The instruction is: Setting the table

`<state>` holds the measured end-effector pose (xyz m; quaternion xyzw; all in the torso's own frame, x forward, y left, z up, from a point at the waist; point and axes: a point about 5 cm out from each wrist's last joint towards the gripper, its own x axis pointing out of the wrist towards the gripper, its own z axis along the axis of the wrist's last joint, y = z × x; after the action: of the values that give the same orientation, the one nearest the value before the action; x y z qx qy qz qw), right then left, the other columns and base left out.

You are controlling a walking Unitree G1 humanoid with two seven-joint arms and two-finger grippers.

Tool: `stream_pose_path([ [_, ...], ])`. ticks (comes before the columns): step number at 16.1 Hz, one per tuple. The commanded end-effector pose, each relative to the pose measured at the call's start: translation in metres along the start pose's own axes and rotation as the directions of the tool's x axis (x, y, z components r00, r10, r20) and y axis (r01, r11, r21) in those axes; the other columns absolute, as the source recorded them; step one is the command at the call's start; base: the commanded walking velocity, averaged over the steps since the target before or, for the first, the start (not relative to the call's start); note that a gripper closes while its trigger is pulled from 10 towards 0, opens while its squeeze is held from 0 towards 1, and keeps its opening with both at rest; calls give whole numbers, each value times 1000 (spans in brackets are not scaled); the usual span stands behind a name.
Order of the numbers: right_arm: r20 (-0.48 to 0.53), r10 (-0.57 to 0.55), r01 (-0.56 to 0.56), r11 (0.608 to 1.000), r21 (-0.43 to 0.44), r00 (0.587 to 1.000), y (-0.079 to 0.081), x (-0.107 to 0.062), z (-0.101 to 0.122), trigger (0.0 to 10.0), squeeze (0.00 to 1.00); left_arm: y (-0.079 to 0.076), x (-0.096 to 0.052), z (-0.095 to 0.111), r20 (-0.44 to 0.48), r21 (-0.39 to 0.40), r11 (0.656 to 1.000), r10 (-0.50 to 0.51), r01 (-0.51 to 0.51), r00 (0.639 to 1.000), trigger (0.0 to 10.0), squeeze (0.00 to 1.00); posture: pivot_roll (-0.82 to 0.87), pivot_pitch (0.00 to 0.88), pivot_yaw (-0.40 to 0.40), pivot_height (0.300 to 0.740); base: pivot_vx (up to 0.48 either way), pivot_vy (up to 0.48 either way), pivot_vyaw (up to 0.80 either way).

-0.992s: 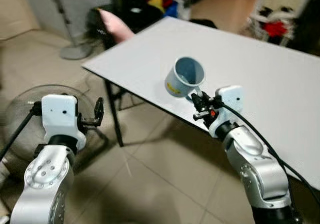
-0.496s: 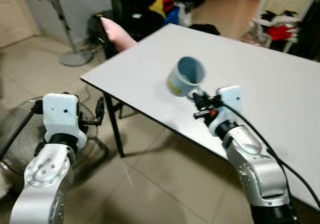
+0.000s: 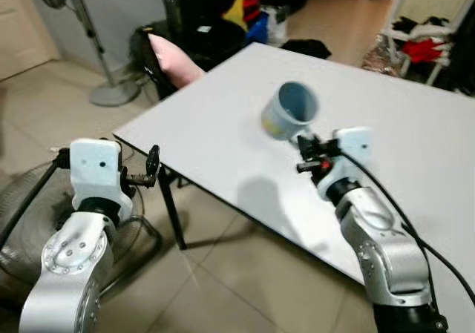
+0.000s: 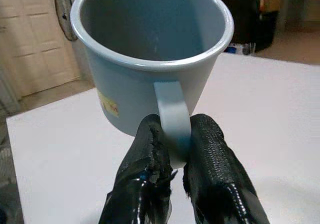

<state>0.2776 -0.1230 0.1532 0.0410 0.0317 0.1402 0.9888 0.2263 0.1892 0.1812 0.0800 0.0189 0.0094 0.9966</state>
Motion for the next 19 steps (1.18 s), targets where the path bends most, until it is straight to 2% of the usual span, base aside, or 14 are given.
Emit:
stream_pose_path([
  [1, 36, 25, -25, 1000, -5, 999, 8, 2, 8, 10000, 0, 5, 1, -1, -4, 8, 1000, 15, -15, 1000, 10000, 0, -61, 0, 55, 740, 371, 0, 0],
  [8, 50, -43, 44, 999, -17, 998, -2, 3, 9, 10000, 0, -1, 12, -2, 7, -3, 1000, -12, 12, 1000, 10000, 0, -86, 0, 75, 740, 368, 0, 0],
  [10, 32, -70, 71, 997, -24, 997, -4, 2, 7, 10000, 0, -1, 17, -2, 0, 21, 1000, -2, 2, 1000, 10000, 0, -93, 0, 87, 740, 174, 0, 0],
  [13, 10, -118, 118, 993, -15, 993, -11, 0, 2, 10000, 0, -2, 21, -2, 3, 29, 999, -21, 21, 1000, 10000, 0, -100, 0, 99, 740, 0, 0, -775],
  [19, 3, -159, 159, 987, -10, 987, -15, -6, -1, 10000, 0, -2, 29, -4, 3, 39, 999, -34, 34, 999, 10000, 0, -126, 0, 113, 740, 0, 480, -775],
])
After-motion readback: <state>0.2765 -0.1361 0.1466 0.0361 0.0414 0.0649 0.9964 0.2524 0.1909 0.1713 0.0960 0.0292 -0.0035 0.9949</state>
